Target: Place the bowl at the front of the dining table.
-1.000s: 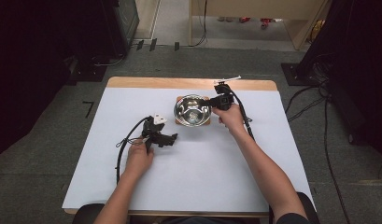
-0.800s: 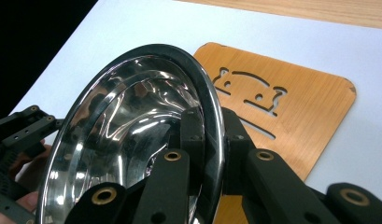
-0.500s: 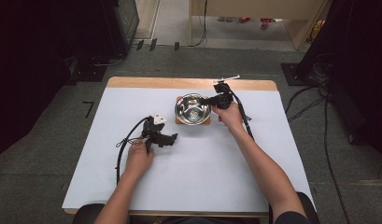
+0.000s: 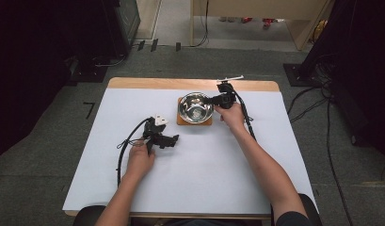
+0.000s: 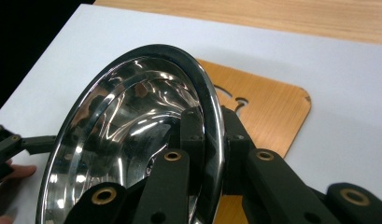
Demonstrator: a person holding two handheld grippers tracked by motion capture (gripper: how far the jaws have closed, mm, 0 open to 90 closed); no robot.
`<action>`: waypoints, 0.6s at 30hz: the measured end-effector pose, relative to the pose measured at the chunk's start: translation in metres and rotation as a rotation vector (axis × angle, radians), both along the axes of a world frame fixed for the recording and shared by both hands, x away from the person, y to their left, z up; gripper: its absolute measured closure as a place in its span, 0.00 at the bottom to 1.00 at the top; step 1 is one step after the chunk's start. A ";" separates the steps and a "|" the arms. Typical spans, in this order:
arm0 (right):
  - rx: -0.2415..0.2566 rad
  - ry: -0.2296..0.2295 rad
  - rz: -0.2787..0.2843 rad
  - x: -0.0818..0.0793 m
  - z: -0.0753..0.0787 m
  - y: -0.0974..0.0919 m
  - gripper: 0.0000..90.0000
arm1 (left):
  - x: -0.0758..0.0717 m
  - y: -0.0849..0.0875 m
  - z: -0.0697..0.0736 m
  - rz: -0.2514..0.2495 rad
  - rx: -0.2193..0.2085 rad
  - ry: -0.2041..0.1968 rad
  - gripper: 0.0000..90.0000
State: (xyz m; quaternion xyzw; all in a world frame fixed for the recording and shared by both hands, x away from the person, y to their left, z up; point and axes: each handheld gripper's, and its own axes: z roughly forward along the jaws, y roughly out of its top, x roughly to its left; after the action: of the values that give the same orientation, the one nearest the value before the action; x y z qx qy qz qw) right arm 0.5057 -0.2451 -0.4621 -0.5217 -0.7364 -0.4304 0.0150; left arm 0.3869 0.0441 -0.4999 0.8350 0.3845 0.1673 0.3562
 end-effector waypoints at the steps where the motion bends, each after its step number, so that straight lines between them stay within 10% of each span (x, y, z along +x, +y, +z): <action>1: 0.001 -0.003 -0.005 0.000 0.000 0.001 0.93 | 0.000 0.000 0.000 0.000 0.000 0.000 0.11; 18: 0.027 -0.010 -0.025 0.005 -0.003 0.000 0.93 | 0.000 0.000 0.000 0.001 0.000 -0.001 0.11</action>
State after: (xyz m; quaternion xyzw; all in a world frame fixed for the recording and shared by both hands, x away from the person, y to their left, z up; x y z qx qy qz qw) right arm 0.5110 -0.2453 -0.4654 -0.5283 -0.7242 -0.4431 0.0128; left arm 0.3868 0.0440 -0.4999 0.8348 0.3847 0.1678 0.3562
